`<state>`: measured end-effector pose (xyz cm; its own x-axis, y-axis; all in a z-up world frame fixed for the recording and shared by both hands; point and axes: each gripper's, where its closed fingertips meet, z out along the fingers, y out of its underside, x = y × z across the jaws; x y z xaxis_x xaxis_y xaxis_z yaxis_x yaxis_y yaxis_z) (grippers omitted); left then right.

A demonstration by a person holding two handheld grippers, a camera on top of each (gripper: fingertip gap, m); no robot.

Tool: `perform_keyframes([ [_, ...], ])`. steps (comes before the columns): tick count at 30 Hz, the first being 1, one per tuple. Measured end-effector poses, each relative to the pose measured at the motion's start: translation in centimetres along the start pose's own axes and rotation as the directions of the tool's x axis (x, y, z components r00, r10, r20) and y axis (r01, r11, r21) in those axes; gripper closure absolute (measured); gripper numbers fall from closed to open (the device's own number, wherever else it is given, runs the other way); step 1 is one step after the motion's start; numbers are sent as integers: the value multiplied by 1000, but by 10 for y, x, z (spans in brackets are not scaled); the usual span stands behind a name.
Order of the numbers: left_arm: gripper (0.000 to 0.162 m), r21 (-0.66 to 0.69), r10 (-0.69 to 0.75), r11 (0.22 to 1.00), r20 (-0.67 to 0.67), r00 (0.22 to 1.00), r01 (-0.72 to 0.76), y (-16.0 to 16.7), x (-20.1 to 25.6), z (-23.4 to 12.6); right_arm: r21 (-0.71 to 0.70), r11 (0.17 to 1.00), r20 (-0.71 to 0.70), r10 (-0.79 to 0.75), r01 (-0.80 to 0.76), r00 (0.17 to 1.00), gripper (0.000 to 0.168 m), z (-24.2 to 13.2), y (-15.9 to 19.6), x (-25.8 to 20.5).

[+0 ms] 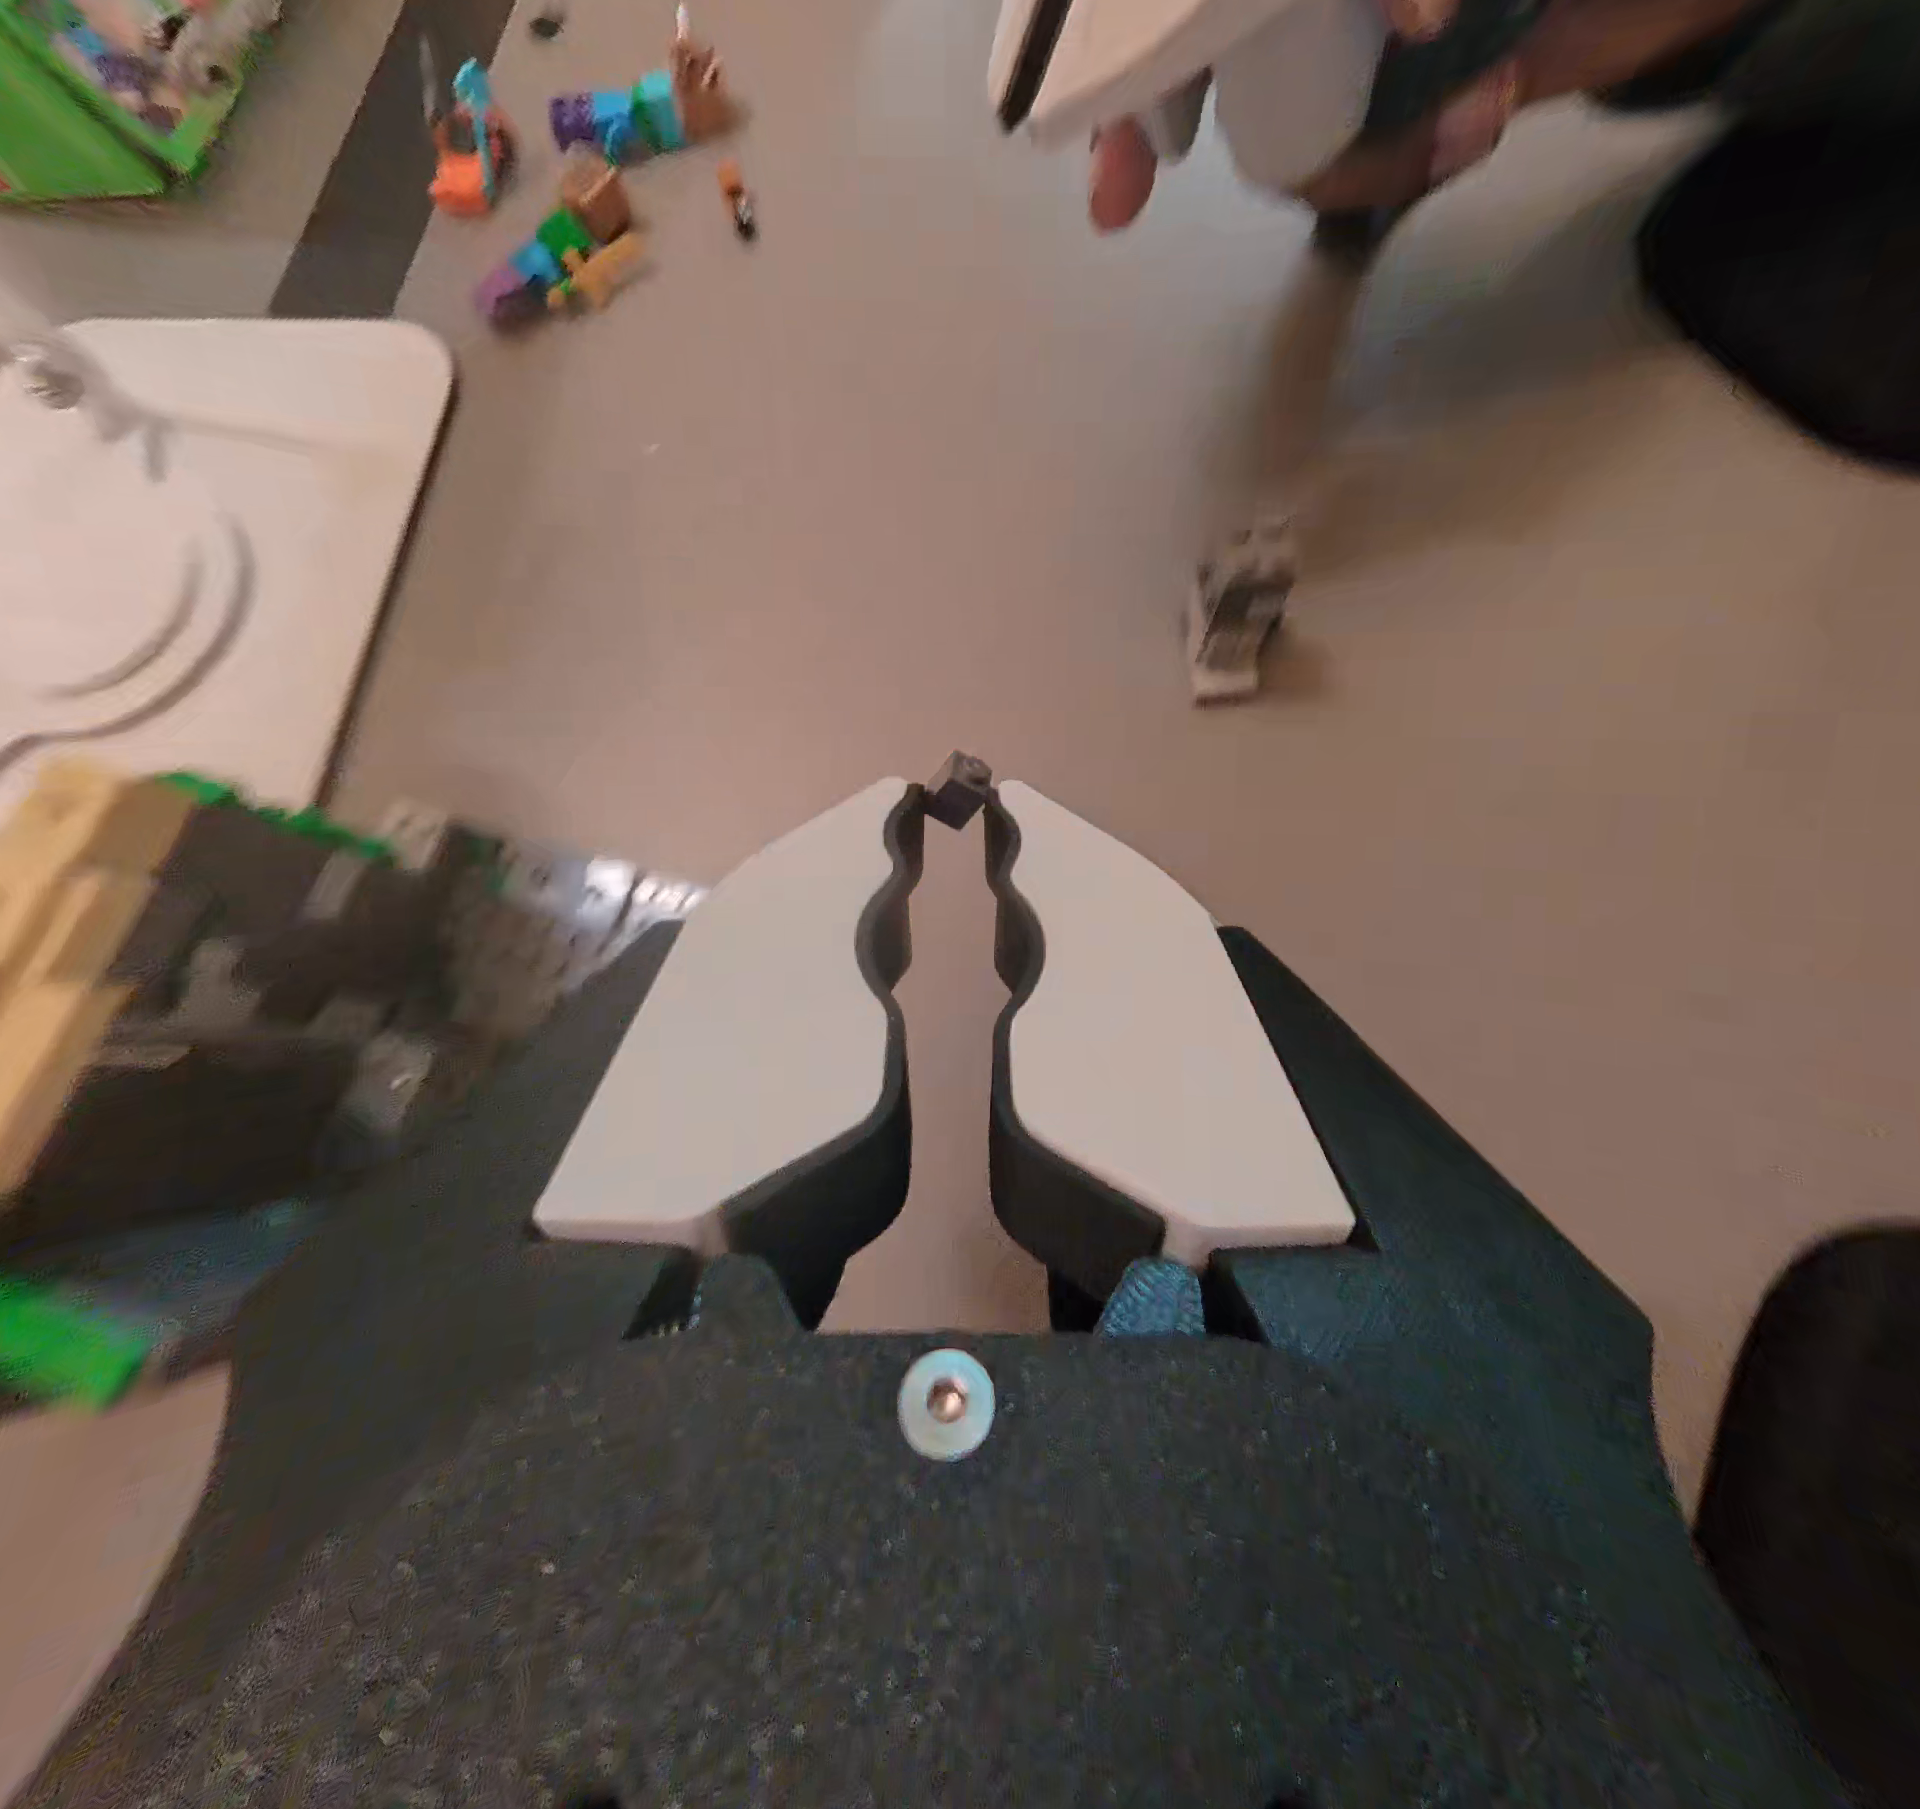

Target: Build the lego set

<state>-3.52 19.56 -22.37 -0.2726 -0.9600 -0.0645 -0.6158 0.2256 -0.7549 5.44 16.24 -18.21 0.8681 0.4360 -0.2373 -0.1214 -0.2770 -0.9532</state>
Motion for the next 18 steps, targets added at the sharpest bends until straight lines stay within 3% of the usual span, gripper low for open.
perform_keyframes([
  [3, 151, 66, -74, 995, -88, 993, 80, -7, 12, 30, 7, 1000, 11, 19, -19, 1000, 165, 0, -1, -1],
  [7, 151, 15, -71, 997, -146, 987, 74, 14, 23, 49, 17, 1000, 8, 22, -22, 1000, 165, -3, -4, 1],
  [18, 150, -62, -5, 998, -98, 995, -1, 40, 24, 47, -9, 997, 30, 79, -79, 996, 165, 1, 4, 3],
])
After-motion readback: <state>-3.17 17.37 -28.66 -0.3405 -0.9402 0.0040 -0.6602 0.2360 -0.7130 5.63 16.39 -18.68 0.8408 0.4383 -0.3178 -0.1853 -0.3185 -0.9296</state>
